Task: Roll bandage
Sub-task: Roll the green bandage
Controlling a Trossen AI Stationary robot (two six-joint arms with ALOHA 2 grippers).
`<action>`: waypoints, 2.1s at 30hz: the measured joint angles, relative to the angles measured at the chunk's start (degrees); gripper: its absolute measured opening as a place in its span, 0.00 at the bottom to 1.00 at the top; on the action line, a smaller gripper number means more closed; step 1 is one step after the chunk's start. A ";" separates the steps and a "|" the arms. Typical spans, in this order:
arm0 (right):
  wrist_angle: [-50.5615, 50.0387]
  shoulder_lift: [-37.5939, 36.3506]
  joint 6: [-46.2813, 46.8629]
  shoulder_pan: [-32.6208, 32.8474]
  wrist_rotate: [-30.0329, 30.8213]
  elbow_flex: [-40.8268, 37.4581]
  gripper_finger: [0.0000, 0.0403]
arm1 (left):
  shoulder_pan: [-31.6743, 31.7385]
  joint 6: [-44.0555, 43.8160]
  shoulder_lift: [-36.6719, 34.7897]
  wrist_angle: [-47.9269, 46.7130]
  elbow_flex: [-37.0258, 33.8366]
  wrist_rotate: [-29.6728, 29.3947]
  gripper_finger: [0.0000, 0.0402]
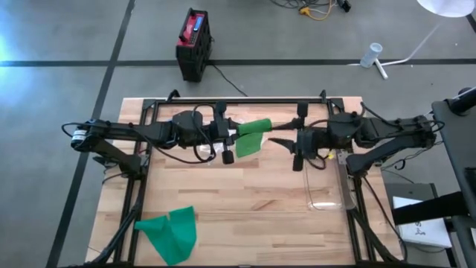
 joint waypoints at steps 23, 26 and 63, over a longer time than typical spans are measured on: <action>4.75 1.23 9.68 -1.46 -4.51 -2.12 0.58 | -0.46 8.08 -0.04 3.32 0.00 14.63 0.07; 4.35 1.22 9.82 -1.64 -4.66 -2.11 0.57 | -0.52 8.55 -0.06 3.61 0.00 14.56 0.06; 6.72 2.83 7.71 -1.94 -4.95 -2.04 0.07 | -0.59 7.02 0.33 4.88 0.02 14.22 0.18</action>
